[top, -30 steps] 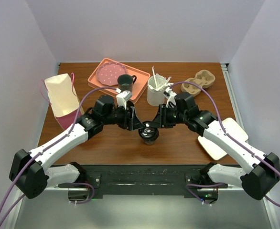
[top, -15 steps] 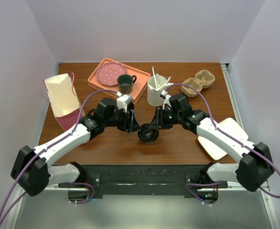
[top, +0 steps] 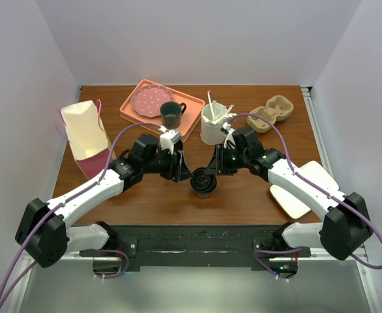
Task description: Pack the takeout coffee
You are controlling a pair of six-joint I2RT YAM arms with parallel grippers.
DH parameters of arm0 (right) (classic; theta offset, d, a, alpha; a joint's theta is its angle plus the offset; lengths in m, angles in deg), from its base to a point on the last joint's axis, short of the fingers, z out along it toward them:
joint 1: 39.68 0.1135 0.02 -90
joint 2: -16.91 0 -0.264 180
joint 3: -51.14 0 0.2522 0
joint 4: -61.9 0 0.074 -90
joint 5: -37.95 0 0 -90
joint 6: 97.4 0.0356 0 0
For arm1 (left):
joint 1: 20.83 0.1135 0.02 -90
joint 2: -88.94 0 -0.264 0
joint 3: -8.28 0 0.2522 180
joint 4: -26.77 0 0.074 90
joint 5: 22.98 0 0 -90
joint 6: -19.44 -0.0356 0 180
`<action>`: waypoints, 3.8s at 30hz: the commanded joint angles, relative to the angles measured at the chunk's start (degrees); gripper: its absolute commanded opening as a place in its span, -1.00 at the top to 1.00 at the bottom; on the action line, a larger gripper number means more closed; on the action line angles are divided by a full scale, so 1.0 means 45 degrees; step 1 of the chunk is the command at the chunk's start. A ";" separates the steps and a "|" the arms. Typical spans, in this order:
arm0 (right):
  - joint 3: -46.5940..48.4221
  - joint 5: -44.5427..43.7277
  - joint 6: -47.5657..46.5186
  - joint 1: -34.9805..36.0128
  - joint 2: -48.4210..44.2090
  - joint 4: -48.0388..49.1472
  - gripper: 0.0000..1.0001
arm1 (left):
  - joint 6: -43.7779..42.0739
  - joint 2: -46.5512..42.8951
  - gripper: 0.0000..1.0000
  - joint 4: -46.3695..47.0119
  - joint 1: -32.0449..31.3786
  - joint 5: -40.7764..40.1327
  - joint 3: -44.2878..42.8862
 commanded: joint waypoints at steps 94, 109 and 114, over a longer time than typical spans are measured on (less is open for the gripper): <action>-0.0345 -0.0306 -0.1197 -0.0813 0.0694 -0.0664 0.15 | -0.0830 0.3979 -0.38 0.0021 -0.0264 0.2515 -0.2775; -0.1222 -0.0228 -0.1236 -0.0812 0.0734 0.0174 0.29 | -0.1689 0.4996 -0.18 -0.0175 -0.0401 0.0779 -0.2522; -0.2044 0.0026 -0.1061 -0.0852 0.0714 0.0956 0.34 | -0.1514 0.5133 -0.10 -0.0077 -0.0401 0.0349 -0.1956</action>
